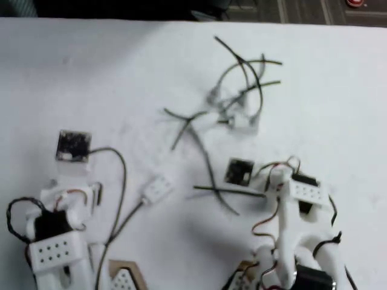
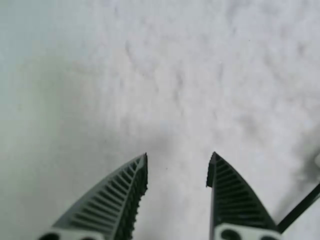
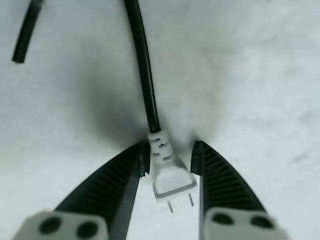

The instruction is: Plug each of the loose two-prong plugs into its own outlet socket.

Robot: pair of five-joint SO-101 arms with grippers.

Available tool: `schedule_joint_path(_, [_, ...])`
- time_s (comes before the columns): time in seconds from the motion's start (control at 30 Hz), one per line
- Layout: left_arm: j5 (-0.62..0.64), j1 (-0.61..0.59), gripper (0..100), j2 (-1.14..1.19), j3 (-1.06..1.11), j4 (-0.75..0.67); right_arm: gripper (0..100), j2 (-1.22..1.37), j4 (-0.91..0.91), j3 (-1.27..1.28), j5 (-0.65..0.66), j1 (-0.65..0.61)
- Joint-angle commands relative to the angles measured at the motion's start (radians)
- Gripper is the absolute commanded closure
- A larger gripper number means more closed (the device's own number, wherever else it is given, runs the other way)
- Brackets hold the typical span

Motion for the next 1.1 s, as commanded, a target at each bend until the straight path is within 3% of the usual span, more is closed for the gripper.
schedule_joint_path(0.0, [-0.003, -0.002, 79, -0.015, -0.005, -0.018, 86.5, 0.099, -0.084, -0.006, 0.000, 0.015])
schedule_joint_path(0.1, [-0.003, -0.002, 79, -0.015, -0.005, -0.018, 88.1, 0.171, -0.097, -0.048, 0.000, 0.013])
schedule_joint_path(0.23, [-0.003, -0.002, 79, -0.015, -0.005, -0.018, 98.2, 0.214, -0.002, -0.161, -0.014, 0.007])
schedule_joint_path(0.53, [-0.003, -0.002, 79, -0.015, -0.005, -0.018, 97.9, 0.226, 0.302, -0.420, -0.292, -0.125])
schedule_joint_path(0.7, [-0.003, -0.002, 79, -0.015, -0.005, -0.018, 97.9, 0.228, 0.317, -0.491, -0.462, -0.277])
schedule_joint_path(0.8, [-0.003, -0.002, 79, -0.015, -0.005, -0.018, 96.6, 0.228, 0.318, -0.516, -0.569, -0.357])
schedule_joint_path(0.9, [-0.003, -0.002, 79, -0.015, -0.005, -0.018, 86.1, 0.228, 0.323, -0.525, -0.677, -0.397])
schedule_joint_path(0.97, [-0.003, -0.002, 79, -0.015, -0.005, -0.018, 80.7, 0.228, 0.325, -0.525, -0.689, -0.403])
schedule_joint_path(1.07, [-0.005, -0.002, 79, -0.015, -0.005, -0.018, 81.9, 0.226, 0.325, -0.526, -0.690, -0.406])
